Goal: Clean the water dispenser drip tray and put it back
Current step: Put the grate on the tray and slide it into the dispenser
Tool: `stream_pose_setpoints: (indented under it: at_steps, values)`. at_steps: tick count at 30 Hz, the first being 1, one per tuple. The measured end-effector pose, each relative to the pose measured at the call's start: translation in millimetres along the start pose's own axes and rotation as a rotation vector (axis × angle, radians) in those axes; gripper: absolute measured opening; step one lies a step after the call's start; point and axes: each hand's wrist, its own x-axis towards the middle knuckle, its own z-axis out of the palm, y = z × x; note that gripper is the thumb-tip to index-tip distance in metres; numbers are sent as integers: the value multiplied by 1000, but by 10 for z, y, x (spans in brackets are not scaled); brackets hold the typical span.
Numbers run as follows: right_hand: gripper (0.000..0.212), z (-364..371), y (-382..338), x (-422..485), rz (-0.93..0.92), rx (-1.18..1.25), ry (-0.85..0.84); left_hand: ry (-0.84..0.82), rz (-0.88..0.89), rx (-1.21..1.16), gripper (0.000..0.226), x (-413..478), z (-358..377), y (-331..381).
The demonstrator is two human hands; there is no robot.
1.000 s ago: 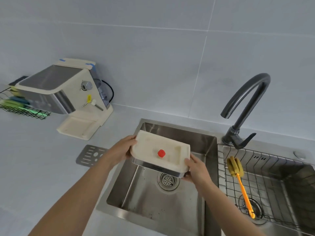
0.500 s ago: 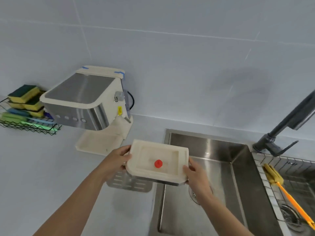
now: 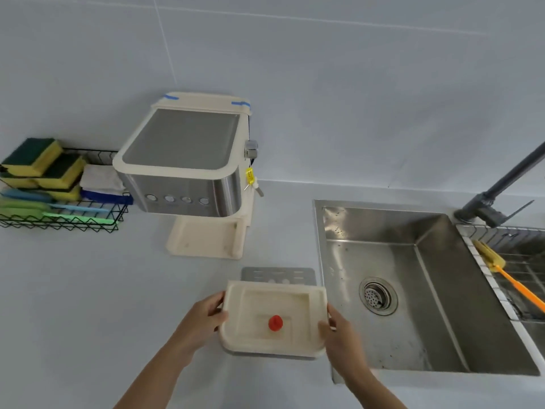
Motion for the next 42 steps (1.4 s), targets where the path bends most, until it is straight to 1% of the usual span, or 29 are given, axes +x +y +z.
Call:
stream_pose_setpoints:
  at_steps: [4,10,16,18,20,22,23,25,27,28,30,32,34,36,38,39,41,42]
  values:
    - [31,97,154,-25,56,-73,5,-4,-50,10,43,-73,65,-179]
    - [39,205,345,-30,100,-180,22,14,-74,129,41,-83,138,-293]
    - [44,211,329,-72,91,-257,-33,83,-102,181,44,-86,172,-414]
    - [41,208,333,-62,87,-273,-43,96,-112,193,40,-86,187,-386]
    - [30,194,338,-36,111,-284,-58,90,-131,182,35,-63,190,-373]
    - [18,156,322,5,140,-291,-82,85,-169,174,24,-10,161,-371]
    - [20,129,311,30,145,-287,-88,85,-187,166,15,20,139,-349]
    - [31,42,240,88,147,-262,-69,114,-206,156,2,107,82,-279]
    - [39,-69,90,156,127,-206,-27,177,-196,121,6,216,38,-158]
    - [42,-123,-8,200,117,-158,-14,195,-182,100,11,281,30,-87]
    - [49,-195,-209,319,86,-68,-15,190,-175,74,23,409,40,89]
    - [47,-202,-340,489,87,20,-48,161,-182,102,44,550,87,229]
    - [41,-164,-386,683,134,96,-91,138,-189,170,54,644,171,360]
    - [27,-119,-387,830,171,131,-137,101,-195,184,55,692,269,470]
    - [18,-97,-387,897,217,101,-140,84,-234,178,51,725,346,538]
    - [18,-93,-402,906,233,87,-136,94,-253,187,49,757,374,550]
    - [29,-67,-410,970,251,69,-127,139,-283,200,46,833,400,561]
    - [32,-59,-430,996,262,63,-117,140,-305,178,45,888,405,541]
